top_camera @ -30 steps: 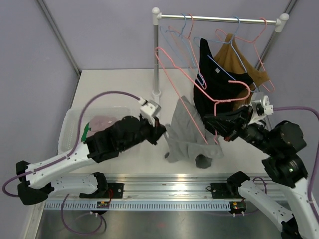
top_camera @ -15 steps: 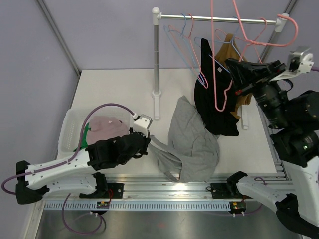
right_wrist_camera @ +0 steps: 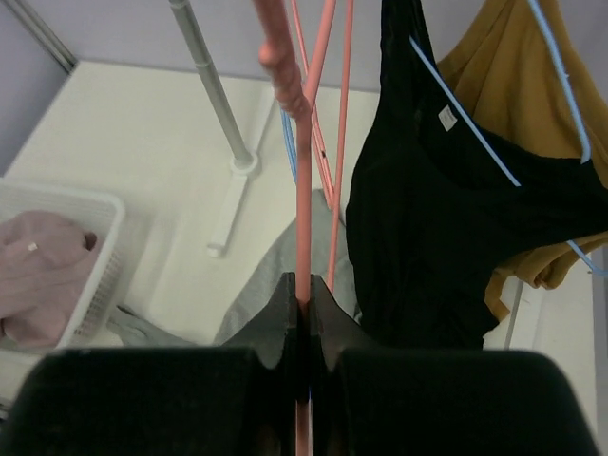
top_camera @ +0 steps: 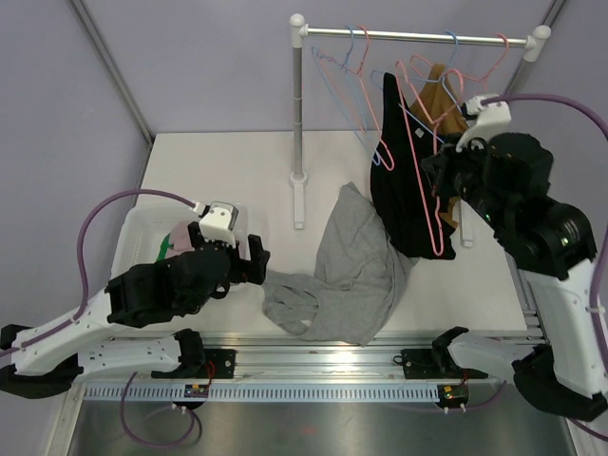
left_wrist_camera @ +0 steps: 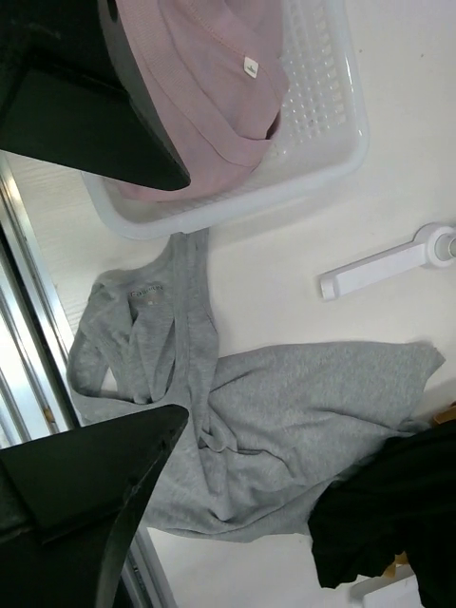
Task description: Remove the tank top from the hanger
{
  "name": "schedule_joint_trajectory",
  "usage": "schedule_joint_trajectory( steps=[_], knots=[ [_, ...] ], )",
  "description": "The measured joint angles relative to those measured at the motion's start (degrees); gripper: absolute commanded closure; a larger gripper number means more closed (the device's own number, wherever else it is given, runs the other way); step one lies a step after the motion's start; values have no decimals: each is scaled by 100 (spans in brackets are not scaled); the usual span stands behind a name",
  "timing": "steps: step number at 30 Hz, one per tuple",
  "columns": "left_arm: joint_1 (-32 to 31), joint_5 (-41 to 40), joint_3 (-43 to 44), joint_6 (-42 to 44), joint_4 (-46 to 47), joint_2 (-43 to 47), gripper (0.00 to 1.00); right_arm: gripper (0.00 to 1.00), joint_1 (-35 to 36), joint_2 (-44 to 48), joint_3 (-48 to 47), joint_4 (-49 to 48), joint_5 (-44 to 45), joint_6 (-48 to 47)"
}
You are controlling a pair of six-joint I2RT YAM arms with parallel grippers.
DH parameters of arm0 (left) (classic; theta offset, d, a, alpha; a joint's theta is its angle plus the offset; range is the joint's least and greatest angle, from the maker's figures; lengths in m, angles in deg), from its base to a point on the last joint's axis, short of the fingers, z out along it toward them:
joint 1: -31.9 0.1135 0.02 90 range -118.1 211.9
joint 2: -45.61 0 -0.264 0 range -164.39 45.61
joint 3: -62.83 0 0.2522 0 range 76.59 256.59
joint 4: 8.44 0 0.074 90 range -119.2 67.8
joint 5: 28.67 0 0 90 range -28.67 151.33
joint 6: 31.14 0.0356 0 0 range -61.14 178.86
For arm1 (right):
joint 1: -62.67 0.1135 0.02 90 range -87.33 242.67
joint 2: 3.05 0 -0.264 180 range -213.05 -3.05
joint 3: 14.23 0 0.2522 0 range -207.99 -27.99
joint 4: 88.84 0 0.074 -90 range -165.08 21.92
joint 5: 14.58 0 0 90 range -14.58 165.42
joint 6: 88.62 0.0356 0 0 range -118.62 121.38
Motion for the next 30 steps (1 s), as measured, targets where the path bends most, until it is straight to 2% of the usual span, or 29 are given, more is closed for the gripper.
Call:
schedule_joint_trajectory(
  steps=[2, 8, 15, 18, 28, 30],
  knots=[
    [0, 42, 15, 57, -85, 68, 1, 100, -103, -518, -378, 177, -48, -66],
    [0, 282, 24, 153, -433, 221, 1, 100, -1207, -2114, -1585, 573, -859, -175],
    [0, 531, -98, 348, -511, 581, 1, 100, -1423, -3954, -3901, 970, -1488, -385],
    [0, 579, -267, 437, -446, 774, 1, 100, -1478, -4468, -4503, 990, -1637, -398],
    [0, 728, -693, 562, -247, 841, 1, 100, -1526, -5508, -5025, 800, -1884, -455],
    [0, 723, -693, 560, -208, 811, 1, 94, -1526, -5543, -4892, 796, -1930, -450]
  ],
)
